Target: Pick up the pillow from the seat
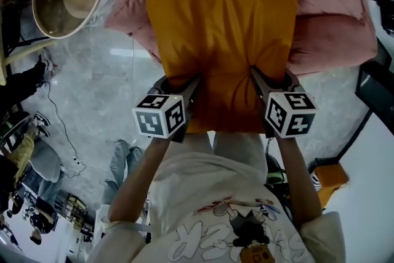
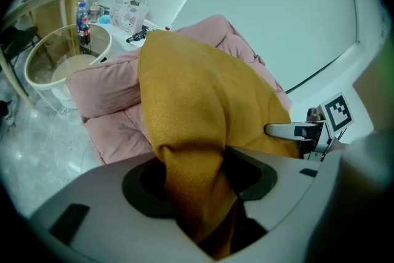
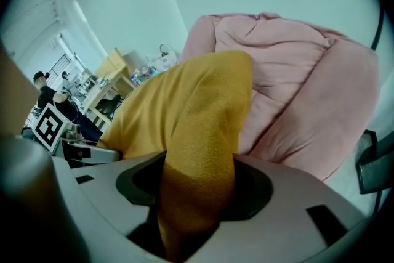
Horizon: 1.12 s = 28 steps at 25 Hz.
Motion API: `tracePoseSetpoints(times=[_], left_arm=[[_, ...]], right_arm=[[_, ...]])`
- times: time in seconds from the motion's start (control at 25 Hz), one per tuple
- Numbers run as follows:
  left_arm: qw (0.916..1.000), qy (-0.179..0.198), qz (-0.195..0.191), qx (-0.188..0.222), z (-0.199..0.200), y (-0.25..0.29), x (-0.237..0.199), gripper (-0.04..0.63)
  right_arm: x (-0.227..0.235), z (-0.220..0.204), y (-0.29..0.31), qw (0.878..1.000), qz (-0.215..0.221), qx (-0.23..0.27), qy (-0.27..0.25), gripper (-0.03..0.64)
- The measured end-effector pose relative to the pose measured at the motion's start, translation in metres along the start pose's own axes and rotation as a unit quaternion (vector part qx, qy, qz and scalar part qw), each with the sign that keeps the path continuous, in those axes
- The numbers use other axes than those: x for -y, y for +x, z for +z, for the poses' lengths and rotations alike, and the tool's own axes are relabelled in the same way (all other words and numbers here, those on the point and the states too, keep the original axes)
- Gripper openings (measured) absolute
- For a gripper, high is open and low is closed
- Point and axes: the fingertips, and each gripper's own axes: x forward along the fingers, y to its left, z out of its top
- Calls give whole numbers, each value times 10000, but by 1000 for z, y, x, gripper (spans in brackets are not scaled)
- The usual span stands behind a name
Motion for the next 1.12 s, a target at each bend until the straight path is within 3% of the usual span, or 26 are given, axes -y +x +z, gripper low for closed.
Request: tracePoseSetpoints(times=[0.68, 1.12], left_arm=[[9970, 267, 85, 715, 40, -78, 46, 244], [9910, 390, 203, 1267, 60, -120, 91, 247]], right_arm=[[-29, 48, -75, 9959, 237, 845, -214, 264], [-33, 79, -129, 9879, 497, 1377, -509, 268]])
